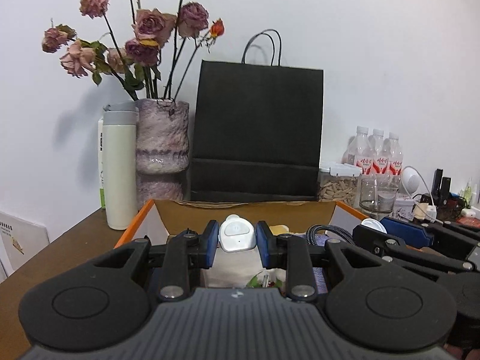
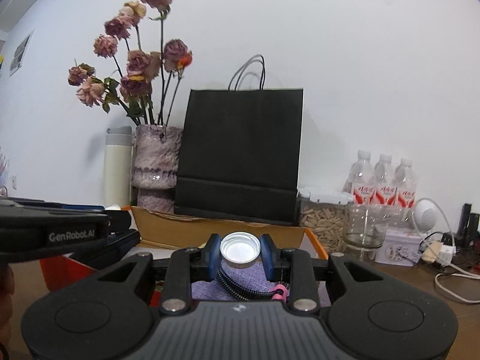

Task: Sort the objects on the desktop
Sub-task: 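Lift the egg-shaped object and cap and carry both tools over the box, then open both tools to drop the egg-shaped object and cap into the box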

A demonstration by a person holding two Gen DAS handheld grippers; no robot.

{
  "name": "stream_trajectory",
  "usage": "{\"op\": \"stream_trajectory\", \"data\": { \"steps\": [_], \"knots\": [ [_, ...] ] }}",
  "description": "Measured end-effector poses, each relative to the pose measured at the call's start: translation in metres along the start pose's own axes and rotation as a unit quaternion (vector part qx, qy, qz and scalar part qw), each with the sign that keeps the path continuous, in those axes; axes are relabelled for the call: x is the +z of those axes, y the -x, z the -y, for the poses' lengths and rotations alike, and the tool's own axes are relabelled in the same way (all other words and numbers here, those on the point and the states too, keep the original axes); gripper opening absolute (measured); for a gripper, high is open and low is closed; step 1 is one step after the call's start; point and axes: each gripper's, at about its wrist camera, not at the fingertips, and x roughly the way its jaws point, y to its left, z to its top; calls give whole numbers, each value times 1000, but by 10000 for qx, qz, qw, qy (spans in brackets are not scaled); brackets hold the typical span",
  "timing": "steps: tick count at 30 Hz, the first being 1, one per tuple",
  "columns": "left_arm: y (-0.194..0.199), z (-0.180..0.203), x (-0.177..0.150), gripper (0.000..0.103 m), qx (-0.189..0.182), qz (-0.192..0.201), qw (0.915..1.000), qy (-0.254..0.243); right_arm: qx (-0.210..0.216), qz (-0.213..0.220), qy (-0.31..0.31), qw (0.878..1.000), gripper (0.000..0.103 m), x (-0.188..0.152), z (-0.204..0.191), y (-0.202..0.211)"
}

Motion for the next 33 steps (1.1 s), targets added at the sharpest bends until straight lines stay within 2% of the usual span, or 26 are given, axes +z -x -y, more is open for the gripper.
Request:
{"op": "stream_trajectory", "data": {
  "steps": [15,19,25,27,28,29,31,32,33],
  "knots": [
    [-45,-7,-4,27,-63,-214,9994,-271,261,-298,-116,9991,27,-1,28,-46],
    [-48,-8,-7,27,-115,-351,9989,-296,318,-464,-354,9978,27,-3,36,-51],
    [-46,-6,-9,28,-132,-317,9987,-390,312,-404,-304,9982,29,-3,33,-47],
    [-45,-6,-9,29,-120,-294,9987,-395,316,-373,-318,9983,44,-3,34,-45],
    [-45,-6,-9,35,-97,-279,9988,-396,307,-350,-317,9984,56,-3,34,-45],
    [-44,-5,-9,43,-69,-264,9988,-405,293,-323,-306,9986,67,-3,34,-44],
    [-42,-4,-9,77,8,-193,9989,-436,298,-275,-255,9989,79,-3,32,-42],
    [-41,-4,-9,82,44,-127,9989,-454,307,-257,-227,9989,88,-3,32,-41],
    [-39,-2,-9,85,75,-42,9987,-494,305,-225,-209,9991,91,-3,31,-41]
  ]
}}
